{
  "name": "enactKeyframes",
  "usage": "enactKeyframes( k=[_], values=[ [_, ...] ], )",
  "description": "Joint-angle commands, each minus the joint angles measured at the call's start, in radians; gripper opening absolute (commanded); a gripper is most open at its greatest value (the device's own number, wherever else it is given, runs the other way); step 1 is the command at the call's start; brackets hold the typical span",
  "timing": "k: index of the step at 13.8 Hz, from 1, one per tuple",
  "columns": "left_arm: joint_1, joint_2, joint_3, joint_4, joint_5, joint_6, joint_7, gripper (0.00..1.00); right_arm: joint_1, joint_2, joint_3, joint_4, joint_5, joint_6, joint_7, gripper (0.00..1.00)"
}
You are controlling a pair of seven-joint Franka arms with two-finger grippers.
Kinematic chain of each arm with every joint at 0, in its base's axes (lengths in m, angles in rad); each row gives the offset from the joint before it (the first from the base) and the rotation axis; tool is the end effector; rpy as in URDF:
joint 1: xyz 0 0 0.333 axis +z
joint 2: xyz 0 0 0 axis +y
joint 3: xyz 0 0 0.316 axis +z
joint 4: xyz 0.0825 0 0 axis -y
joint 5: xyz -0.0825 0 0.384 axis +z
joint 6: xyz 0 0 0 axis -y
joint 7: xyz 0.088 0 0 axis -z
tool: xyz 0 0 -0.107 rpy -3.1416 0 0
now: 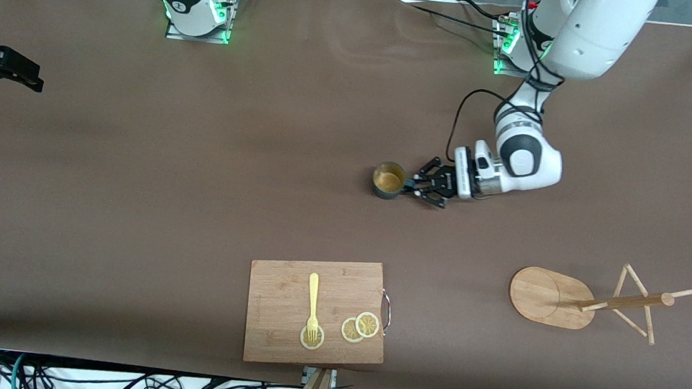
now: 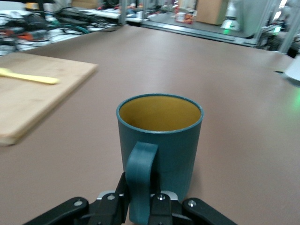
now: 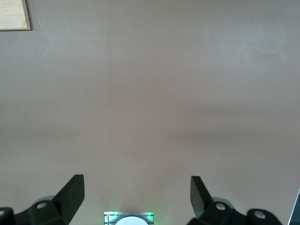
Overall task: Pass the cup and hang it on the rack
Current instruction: 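Lift the mug with the left gripper and carry it toward the rack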
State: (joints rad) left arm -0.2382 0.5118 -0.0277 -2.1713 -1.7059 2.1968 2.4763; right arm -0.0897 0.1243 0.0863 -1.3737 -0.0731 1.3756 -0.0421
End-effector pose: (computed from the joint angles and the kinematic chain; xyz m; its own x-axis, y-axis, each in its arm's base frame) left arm 0.5062 -0.1747 0.1428 0.2170 -0.4329 0.8749 -0.9668 -0.2194 0.1312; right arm 0.5721 -0.0144 0.6301 0.9920 0.0251 -0.1238 0.0324 -0.9978 0.0570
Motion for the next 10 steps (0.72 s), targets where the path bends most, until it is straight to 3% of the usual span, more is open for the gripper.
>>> enactKeyframes(
  k=[1, 5, 10],
  values=[
    [0.169, -0.171, 0.003, -0.071, 0.231, 0.004, -0.243, 0.00, -0.013, -0.008, 0.004, -0.008, 0.016, 0.005, -0.015, 1.00],
    [0.399, -0.251, 0.003, -0.068, 0.507, -0.014, -0.457, 0.00, -0.013, -0.008, 0.006, -0.008, 0.016, 0.005, -0.015, 1.00],
    [0.617, -0.265, 0.011, -0.058, 0.669, -0.167, -0.624, 0.00, -0.013, -0.008, 0.004, -0.008, 0.018, 0.005, -0.013, 1.00]
  ],
)
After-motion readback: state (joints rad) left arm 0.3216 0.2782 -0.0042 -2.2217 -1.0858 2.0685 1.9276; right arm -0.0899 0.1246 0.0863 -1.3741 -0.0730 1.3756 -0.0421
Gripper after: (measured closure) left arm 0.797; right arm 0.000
